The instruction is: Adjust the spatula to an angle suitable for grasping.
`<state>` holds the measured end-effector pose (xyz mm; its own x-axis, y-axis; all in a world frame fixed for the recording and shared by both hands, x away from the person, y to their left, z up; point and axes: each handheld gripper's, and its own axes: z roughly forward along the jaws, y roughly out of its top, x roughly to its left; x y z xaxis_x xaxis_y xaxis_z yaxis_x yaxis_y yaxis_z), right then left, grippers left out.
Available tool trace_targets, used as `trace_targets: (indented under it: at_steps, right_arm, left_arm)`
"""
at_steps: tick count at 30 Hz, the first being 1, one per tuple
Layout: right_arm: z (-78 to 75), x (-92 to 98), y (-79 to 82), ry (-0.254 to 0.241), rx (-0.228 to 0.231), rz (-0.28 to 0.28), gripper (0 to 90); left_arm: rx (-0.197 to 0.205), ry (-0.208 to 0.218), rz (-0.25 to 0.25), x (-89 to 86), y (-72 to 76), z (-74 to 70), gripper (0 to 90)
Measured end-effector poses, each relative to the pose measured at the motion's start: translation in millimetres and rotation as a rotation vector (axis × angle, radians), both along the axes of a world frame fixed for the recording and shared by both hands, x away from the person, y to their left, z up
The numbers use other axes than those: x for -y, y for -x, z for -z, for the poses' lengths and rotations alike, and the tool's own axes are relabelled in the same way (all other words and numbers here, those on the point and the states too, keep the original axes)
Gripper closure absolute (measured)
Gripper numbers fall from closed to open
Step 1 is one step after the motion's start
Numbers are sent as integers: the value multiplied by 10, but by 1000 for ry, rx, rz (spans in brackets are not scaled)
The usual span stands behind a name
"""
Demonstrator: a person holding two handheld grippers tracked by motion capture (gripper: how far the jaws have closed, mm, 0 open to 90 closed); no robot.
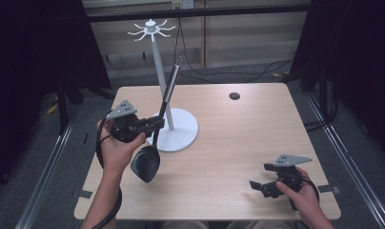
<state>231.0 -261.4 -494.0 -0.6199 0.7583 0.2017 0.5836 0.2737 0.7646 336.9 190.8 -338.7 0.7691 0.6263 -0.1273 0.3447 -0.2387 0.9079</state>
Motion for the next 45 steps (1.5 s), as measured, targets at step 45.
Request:
trace_targets:
  at_steps: [45]
  right_arm:
    - [12,-46,-11,4,-3,-15,55]
  left_arm:
    - [113,98,-86,-312,140,-291,755]
